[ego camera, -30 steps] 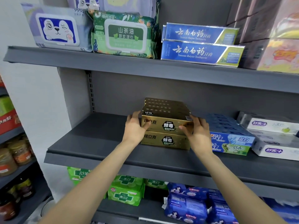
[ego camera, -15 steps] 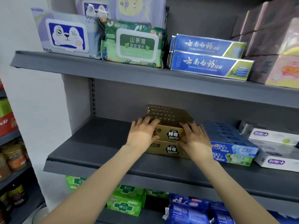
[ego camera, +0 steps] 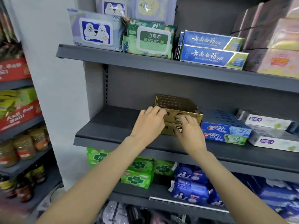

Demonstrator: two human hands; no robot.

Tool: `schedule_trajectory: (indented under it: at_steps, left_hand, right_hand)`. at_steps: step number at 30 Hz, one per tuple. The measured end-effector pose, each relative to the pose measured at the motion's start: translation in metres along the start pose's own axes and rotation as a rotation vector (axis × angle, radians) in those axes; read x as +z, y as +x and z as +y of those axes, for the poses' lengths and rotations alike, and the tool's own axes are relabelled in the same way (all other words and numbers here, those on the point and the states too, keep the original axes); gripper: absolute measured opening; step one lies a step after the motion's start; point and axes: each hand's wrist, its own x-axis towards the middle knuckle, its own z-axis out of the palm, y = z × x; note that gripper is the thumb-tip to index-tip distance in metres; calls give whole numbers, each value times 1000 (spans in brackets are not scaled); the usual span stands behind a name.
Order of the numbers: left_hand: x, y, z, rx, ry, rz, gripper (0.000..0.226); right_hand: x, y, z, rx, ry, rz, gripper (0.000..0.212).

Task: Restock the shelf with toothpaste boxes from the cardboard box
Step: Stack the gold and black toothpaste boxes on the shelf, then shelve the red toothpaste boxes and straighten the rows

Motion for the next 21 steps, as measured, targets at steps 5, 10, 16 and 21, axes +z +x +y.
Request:
schedule_trajectory:
  at_steps: [5,10,16,21]
  left_hand:
    - [-41,-83,4,-90,7,31,28]
    - [-82,-186,-3,-318,4,-73,24]
    - [-133,-312,-46,-542,76,-310,18]
    - [-155,-394,-105,-744,125,-461,20]
  right_hand:
    - [-9,-60,-52,-139,143,-44,42]
    - [-1,-123,-122,-168,299,-193,26]
    - [25,-199,-229,-275,432,-439,26]
    - [66,-243,-308,-279,460,-610,27]
